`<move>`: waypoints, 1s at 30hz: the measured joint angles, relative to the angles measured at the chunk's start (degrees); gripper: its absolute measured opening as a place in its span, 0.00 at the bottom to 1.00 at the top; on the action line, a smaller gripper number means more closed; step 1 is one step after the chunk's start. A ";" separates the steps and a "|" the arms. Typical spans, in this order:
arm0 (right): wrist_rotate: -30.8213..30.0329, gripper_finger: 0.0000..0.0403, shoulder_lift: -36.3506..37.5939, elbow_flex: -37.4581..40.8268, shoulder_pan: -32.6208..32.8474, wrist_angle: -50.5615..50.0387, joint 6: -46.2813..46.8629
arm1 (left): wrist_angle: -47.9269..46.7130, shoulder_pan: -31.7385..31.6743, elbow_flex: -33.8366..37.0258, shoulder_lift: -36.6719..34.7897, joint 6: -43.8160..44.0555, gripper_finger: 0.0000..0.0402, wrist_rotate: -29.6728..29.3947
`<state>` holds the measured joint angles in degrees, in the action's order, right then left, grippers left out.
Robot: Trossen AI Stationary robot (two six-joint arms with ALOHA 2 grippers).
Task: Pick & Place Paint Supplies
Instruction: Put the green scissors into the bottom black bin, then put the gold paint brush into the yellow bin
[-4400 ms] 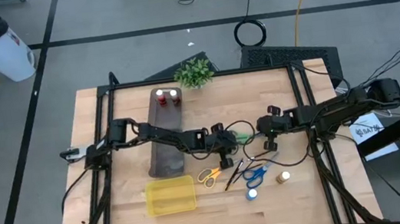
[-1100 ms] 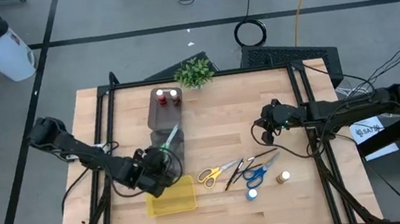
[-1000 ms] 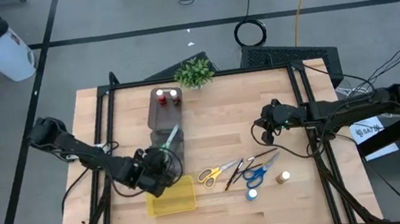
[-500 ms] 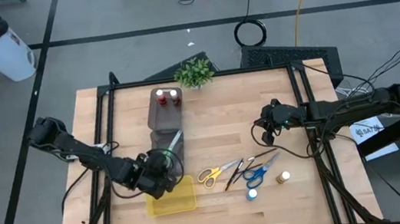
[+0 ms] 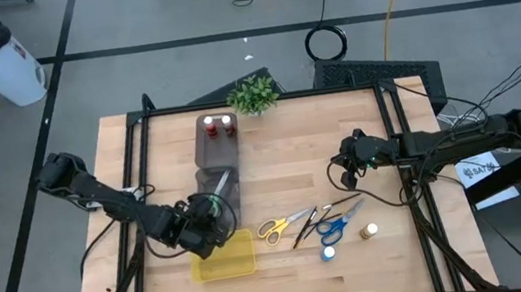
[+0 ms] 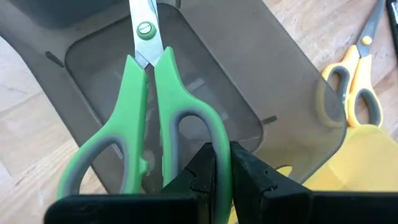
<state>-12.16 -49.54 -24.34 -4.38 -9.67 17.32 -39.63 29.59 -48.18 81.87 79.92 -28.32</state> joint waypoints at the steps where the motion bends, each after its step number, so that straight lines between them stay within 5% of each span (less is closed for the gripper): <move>1: 0.00 0.00 0.00 0.00 0.00 0.00 0.00 | 0.33 -0.22 0.00 0.00 -0.43 0.08 0.00; 6: 0.00 0.00 0.00 0.00 0.00 -0.02 0.00 | 1.22 -1.37 0.00 0.00 -1.61 0.08 -0.39; 15: 0.00 0.00 0.00 0.00 0.00 0.00 0.00 | 3.00 -1.51 0.00 0.00 -4.16 0.29 -2.84; 20: 0.00 0.00 0.00 0.00 0.00 0.00 0.00 | 5.51 -1.80 0.00 -0.32 -13.70 0.36 -3.13; 30: 0.00 0.00 0.00 0.00 0.00 0.00 0.00 | 1.35 -2.19 0.00 -2.49 -17.05 0.39 0.75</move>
<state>-12.16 -49.54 -24.34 -4.38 -9.67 17.32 -38.28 27.40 -48.18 79.37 62.87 -27.57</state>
